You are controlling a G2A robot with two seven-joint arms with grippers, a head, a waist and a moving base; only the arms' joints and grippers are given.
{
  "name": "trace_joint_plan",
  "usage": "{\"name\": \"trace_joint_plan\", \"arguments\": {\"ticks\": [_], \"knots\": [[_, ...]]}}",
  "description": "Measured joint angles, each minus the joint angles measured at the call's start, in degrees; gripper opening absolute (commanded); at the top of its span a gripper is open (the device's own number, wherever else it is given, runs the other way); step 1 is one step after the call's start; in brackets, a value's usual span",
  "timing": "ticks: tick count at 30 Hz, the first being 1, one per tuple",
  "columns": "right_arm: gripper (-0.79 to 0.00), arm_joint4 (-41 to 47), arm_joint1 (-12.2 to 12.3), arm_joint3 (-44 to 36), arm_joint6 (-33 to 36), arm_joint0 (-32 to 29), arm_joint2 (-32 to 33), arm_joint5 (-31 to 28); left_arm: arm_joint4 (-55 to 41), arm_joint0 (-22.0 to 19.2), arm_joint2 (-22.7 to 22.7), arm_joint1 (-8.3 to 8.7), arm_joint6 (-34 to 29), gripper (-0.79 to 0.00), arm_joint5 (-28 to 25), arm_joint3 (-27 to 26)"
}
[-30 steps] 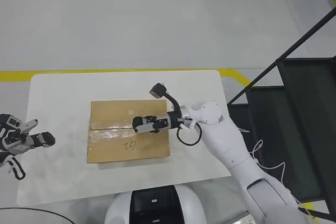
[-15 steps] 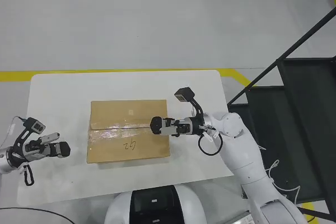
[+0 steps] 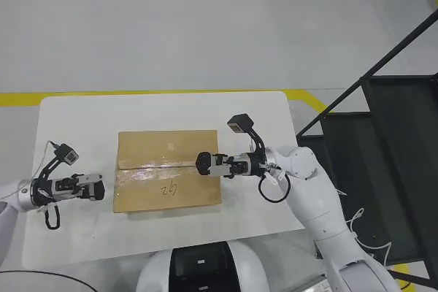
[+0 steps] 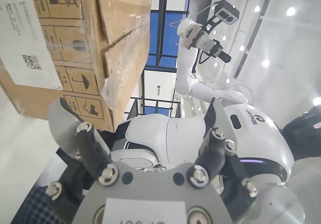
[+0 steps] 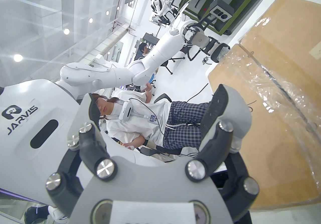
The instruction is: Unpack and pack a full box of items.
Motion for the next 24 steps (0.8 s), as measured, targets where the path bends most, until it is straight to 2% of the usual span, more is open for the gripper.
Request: {"name": "trace_joint_plan", "arguments": {"ticks": [5, 6, 7, 8, 9, 24], "knots": [[0.0, 0.0, 0.0, 0.0, 0.0, 0.0, 0.0, 0.0, 2.34, -1.5, 1.09, -0.14, 1.19, -0.015, 0.23, 0.11], [0.0, 0.0, 0.0, 0.0, 0.0, 0.0, 0.0, 0.0, 2.8, -1.79, 1.46, -0.21, 1.65, -0.314, 0.41, 0.09], [0.0, 0.0, 0.0, 0.0, 0.0, 0.0, 0.0, 0.0, 2.94, -1.97, 1.67, -0.25, 1.87, -0.563, 0.48, 0.09], [0.0, 0.0, 0.0, 0.0, 0.0, 0.0, 0.0, 0.0, 3.02, -2.12, 1.83, -0.28, 1.96, -0.714, 0.47, 0.13], [0.0, 0.0, 0.0, 0.0, 0.0, 0.0, 0.0, 0.0, 3.1, -2.28, 1.99, -0.31, 1.97, -0.785, 0.38, 0.21], [0.0, 0.0, 0.0, 0.0, 0.0, 0.0, 0.0, 0.0, 5.25, -2.67, 3.25, -0.22, 0.78, -0.785, 1.02, -0.07]]}}
